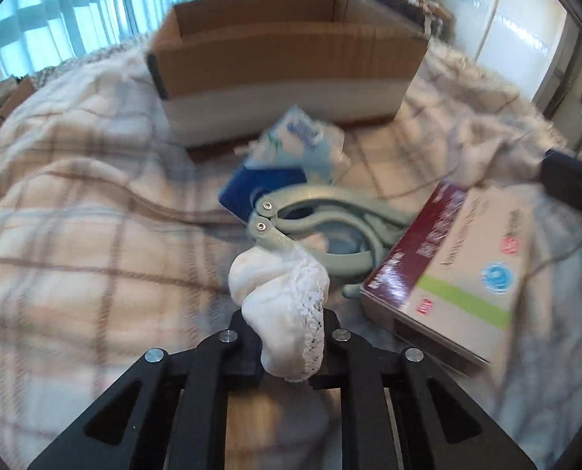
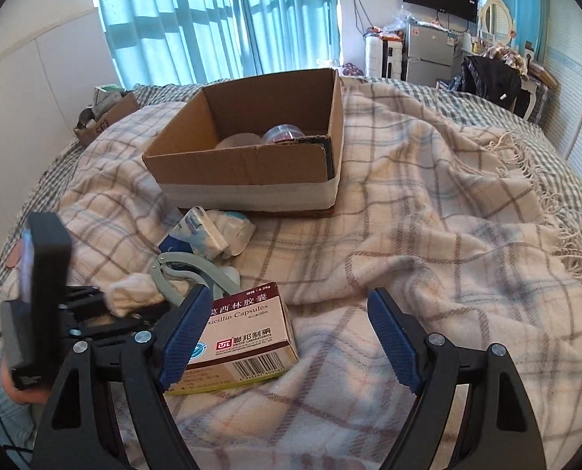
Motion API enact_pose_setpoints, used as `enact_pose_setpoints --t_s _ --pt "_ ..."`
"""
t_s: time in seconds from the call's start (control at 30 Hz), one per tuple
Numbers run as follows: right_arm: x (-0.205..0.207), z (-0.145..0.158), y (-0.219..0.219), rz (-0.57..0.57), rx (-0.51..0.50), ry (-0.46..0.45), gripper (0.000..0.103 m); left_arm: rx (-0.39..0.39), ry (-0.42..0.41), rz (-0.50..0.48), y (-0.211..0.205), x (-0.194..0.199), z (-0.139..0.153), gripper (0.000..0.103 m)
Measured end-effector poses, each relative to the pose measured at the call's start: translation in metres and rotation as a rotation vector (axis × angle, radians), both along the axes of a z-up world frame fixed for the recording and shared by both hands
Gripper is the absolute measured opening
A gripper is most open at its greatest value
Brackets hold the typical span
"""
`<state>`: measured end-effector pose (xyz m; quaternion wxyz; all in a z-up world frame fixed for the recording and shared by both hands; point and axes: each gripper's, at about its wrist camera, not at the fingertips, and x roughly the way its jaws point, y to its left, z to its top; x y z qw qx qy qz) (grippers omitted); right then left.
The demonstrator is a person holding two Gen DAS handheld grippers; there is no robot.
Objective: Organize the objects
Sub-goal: 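Grasp the white lace cloth with the left tool, then grasp the blue tissue pack with the right tool while the left tool holds the cloth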
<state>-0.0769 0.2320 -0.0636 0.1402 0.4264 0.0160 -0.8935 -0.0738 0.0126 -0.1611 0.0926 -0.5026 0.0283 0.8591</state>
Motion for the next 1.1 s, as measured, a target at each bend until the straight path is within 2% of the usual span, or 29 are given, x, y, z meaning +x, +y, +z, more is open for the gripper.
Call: enact_pose_setpoints --t_s 0.2,0.33,0.43,0.5,0.7,0.8,0.93,1.03,1.1 --pt "0.010 0.013 -0.008 0.010 0.026 0.045 0.082 0.042 0.080 0.007 -0.017 0.033 0.047 0.014" --pt "0.009 0.018 -0.021 0.030 0.034 0.055 0.082 0.035 0.136 0.060 -0.039 0.019 0.070 0.014" --pt "0.001 0.015 -0.038 0.056 0.059 0.044 0.082 0.002 0.169 0.104 -0.056 0.005 0.077 0.014" --pt "-0.005 0.012 -0.047 0.069 0.079 0.033 0.082 0.014 0.176 0.119 -0.066 -0.006 0.080 0.014" --pt "-0.036 -0.001 -0.080 0.108 0.162 -0.015 0.082 0.004 0.193 0.146 -0.084 -0.041 0.078 0.014" --pt "-0.048 -0.011 -0.103 0.152 0.198 -0.033 0.082 -0.045 0.183 0.151 -0.088 -0.048 0.065 0.014" --pt "-0.058 -0.030 -0.133 0.207 0.302 -0.025 0.088 0.007 0.135 0.181 -0.106 -0.048 0.044 0.014" --pt "-0.074 -0.045 -0.145 0.205 0.280 -0.084 0.089 0.038 0.133 0.196 -0.114 -0.048 0.043 0.014" --pt "-0.078 -0.053 -0.152 0.219 0.309 -0.095 0.089 0.049 0.142 0.197 -0.116 -0.047 0.045 0.014"
